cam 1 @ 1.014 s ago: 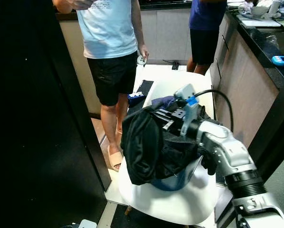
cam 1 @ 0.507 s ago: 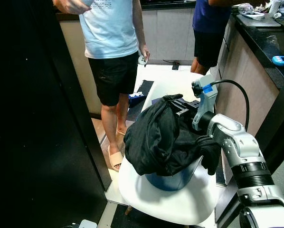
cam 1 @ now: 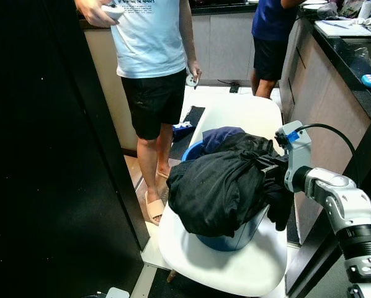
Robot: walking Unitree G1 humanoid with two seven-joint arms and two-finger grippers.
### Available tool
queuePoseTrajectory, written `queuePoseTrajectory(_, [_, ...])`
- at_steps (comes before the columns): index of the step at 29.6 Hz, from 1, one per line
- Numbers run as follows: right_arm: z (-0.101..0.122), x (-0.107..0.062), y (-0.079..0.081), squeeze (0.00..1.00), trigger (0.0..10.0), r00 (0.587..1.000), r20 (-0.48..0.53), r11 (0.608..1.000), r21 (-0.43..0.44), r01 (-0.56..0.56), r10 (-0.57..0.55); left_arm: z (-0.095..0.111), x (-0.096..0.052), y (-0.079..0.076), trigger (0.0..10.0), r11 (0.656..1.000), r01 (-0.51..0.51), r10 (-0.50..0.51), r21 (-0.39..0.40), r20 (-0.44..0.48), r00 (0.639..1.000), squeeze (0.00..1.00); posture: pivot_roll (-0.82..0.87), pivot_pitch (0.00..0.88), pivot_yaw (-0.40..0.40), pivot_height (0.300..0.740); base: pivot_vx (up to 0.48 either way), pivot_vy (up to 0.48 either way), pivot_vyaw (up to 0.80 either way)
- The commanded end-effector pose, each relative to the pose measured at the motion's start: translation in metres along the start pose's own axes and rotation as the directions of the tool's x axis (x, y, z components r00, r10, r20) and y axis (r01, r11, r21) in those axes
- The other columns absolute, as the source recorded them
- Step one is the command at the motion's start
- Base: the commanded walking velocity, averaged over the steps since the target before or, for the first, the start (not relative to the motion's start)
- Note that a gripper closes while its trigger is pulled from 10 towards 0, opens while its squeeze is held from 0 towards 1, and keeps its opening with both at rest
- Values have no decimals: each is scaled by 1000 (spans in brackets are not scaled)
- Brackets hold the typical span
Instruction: Clothes washing
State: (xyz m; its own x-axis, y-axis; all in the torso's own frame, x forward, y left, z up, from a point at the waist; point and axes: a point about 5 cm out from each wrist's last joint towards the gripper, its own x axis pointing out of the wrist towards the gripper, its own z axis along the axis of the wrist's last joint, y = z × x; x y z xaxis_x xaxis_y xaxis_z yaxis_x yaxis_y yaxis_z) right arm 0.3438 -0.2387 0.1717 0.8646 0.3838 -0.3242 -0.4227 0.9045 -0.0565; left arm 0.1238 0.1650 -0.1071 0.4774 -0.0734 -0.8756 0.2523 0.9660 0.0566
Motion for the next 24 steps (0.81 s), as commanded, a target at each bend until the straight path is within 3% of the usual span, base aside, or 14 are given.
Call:
queuePoseTrajectory(1, [-3,2,8,0,0,999,-17,1000,-4,-29,29,-17,-3,-7,10000,1000,27,-26,11,-66,997,0,-15,0,48,740,0,0,0])
queuePoseTrajectory(6, [-17,9,26,0,0,993,-63,995,2,-103,103,-17,-3,-8,10000,999,29,-28,15,-65,997,0,-15,0,47,740,0,0,0])
queuePoseTrajectory(9, [-17,13,27,0,0,996,-37,996,29,-85,86,-18,-3,-8,10000,999,29,-28,15,-65,998,0,-12,0,44,740,0,0,0])
queuePoseTrajectory(14, [-9,18,11,0,0,998,18,996,77,55,-56,-18,-3,-9,10000,1000,27,-27,12,-65,998,0,-7,0,37,740,0,0,0])
queuePoseTrajectory(19, [-6,7,-17,0,0,984,9,981,76,178,-179,-18,-3,-10,10000,1000,29,-29,4,-68,997,0,-6,0,30,740,0,0,0])
queuePoseTrajectory(24, [-3,3,-25,0,0,975,17,972,78,221,-223,-18,-3,-10,10000,1000,30,-30,2,-68,997,0,-5,0,29,740,0,0,0])
